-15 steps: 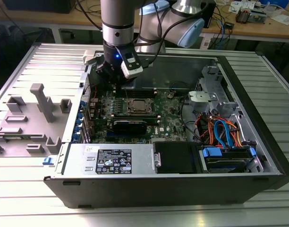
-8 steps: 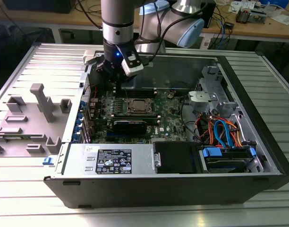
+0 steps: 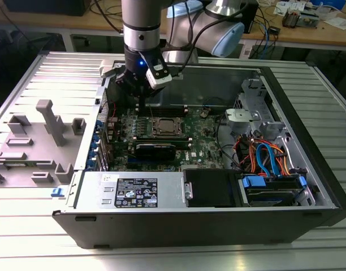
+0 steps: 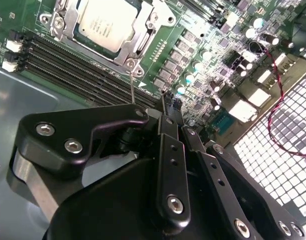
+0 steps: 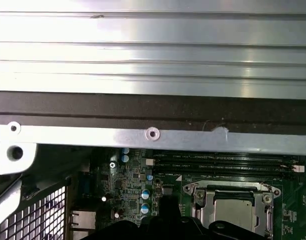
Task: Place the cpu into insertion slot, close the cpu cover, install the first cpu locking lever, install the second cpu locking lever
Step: 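Install the first cpu locking lever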
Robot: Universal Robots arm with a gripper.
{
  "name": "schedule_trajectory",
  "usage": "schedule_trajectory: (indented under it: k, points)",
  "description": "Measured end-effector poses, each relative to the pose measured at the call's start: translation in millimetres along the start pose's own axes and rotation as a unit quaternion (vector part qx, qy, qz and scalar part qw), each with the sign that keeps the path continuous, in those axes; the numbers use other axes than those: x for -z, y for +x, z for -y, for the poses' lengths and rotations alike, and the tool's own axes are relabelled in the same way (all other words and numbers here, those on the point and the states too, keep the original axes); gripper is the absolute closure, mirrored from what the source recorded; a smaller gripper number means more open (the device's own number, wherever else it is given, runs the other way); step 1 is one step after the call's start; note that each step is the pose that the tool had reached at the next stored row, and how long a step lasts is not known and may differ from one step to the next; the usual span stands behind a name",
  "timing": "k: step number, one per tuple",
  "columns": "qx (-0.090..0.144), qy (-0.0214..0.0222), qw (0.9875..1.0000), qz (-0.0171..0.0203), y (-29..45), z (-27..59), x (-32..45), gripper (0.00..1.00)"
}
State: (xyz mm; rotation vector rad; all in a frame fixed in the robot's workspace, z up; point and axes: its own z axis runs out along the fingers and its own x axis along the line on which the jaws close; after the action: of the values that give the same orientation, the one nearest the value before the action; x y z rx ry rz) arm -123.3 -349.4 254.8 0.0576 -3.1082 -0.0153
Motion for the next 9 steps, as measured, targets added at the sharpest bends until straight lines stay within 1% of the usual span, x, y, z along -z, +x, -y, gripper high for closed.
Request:
schedule_trajectory:
  k: [4, 9]
  points:
    - [0.0, -0.0001, 1.0, 0.0, -2.3, -0.8, 0.1, 0.89]
    - [0.0, 0.0, 1.0, 0.0, -3.0, -1.8, 6.2, 0.89]
